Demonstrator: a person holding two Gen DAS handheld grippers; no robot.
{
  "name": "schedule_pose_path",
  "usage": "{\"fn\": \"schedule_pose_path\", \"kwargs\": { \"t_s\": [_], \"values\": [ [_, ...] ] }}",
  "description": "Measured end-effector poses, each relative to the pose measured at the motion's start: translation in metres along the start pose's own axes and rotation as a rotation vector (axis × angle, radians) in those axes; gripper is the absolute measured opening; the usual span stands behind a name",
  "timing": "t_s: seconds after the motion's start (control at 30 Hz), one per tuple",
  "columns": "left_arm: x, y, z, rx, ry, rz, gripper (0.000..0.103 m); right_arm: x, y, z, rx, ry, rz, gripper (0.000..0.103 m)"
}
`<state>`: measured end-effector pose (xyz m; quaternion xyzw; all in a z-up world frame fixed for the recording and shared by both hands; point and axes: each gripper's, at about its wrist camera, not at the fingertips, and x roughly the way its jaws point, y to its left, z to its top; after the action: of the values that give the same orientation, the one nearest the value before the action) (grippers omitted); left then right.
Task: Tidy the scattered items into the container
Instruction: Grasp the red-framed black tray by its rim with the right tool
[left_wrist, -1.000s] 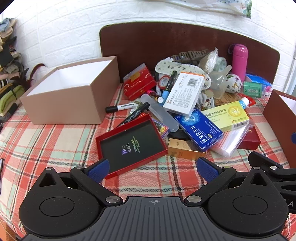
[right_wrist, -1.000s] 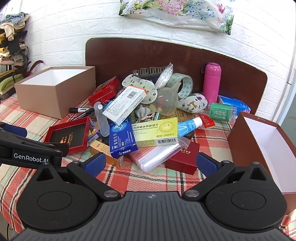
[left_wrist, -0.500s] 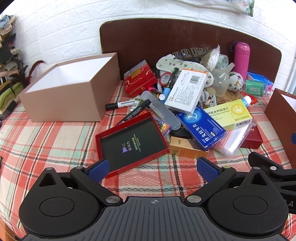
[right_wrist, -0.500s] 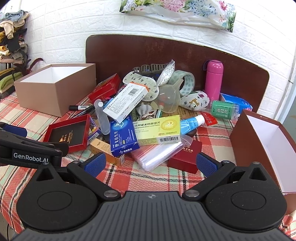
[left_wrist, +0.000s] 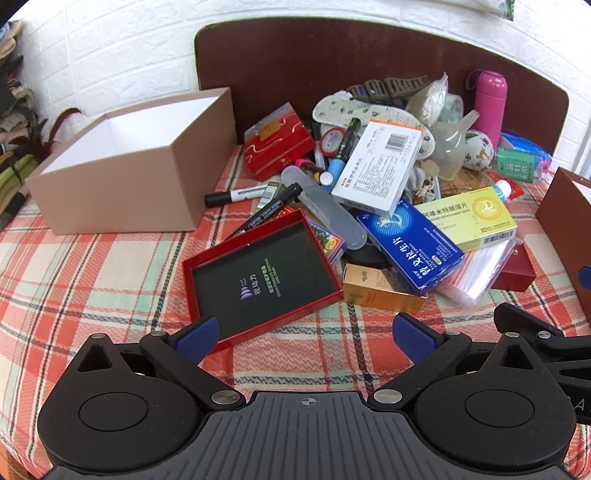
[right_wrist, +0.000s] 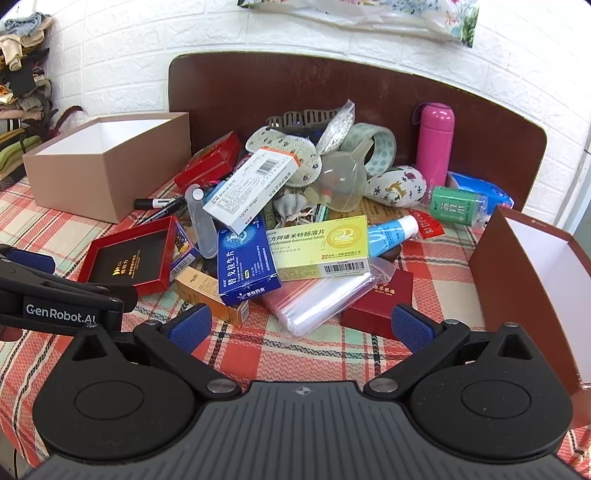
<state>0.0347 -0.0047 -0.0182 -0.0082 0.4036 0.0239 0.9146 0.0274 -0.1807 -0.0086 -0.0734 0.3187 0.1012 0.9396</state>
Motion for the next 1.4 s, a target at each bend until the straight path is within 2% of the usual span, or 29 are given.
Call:
{"fn": "schedule_pose_path", "kwargs": {
  "t_s": [0.17, 0.43, 0.7, 0.8, 0.93, 1.1, 1.17, 1.2, 1.27, 1.33, 1.37, 1.4],
  "values": [
    [0.015, 0.014, 0.002, -0.020, 0.020, -0.026, 0.103, 0.017, 0.003, 0.000, -0.005, 0.032, 0.016, 0.103],
    [0.045, 0.041, 0.007, -0.046, 0.071, -0.004, 0.101, 0.052, 0.020, 0.008, -0.029, 0.082, 0.070, 0.103],
    [0.063, 0.070, 0.010, -0.087, 0.122, -0.038, 0.090, 0.073, 0.045, 0.017, -0.053, 0.088, 0.205, 0.101],
    [0.058, 0.083, 0.011, -0.113, 0.108, -0.053, 0.090, 0.073, 0.051, 0.024, -0.050, 0.061, 0.237, 0.097],
    [0.062, 0.097, 0.013, -0.135, 0.103, -0.047, 0.083, 0.076, 0.061, 0.035, -0.054, 0.034, 0.272, 0.087],
    [0.081, 0.116, 0.010, -0.203, 0.160, -0.087, 0.056, 0.095, 0.082, 0.040, -0.111, 0.074, 0.315, 0.070],
    [0.086, 0.118, 0.008, -0.204, 0.175, -0.112, 0.044, 0.102, 0.091, 0.040, -0.139, 0.093, 0.332, 0.057],
    [0.087, 0.118, 0.007, -0.199, 0.170, -0.113, 0.043, 0.105, 0.094, 0.039, -0.152, 0.100, 0.336, 0.054],
    [0.089, 0.119, 0.007, -0.187, 0.162, -0.113, 0.033, 0.109, 0.100, 0.038, -0.170, 0.110, 0.336, 0.044],
    [0.090, 0.123, 0.008, -0.197, 0.157, -0.107, 0.034, 0.112, 0.104, 0.037, -0.184, 0.117, 0.332, 0.038],
    [0.091, 0.126, 0.008, -0.211, 0.156, -0.102, 0.048, 0.114, 0.105, 0.037, -0.188, 0.120, 0.326, 0.033],
    [0.091, 0.128, 0.009, -0.224, 0.155, -0.097, 0.049, 0.114, 0.106, 0.037, -0.192, 0.123, 0.322, 0.031]
  ]
}}
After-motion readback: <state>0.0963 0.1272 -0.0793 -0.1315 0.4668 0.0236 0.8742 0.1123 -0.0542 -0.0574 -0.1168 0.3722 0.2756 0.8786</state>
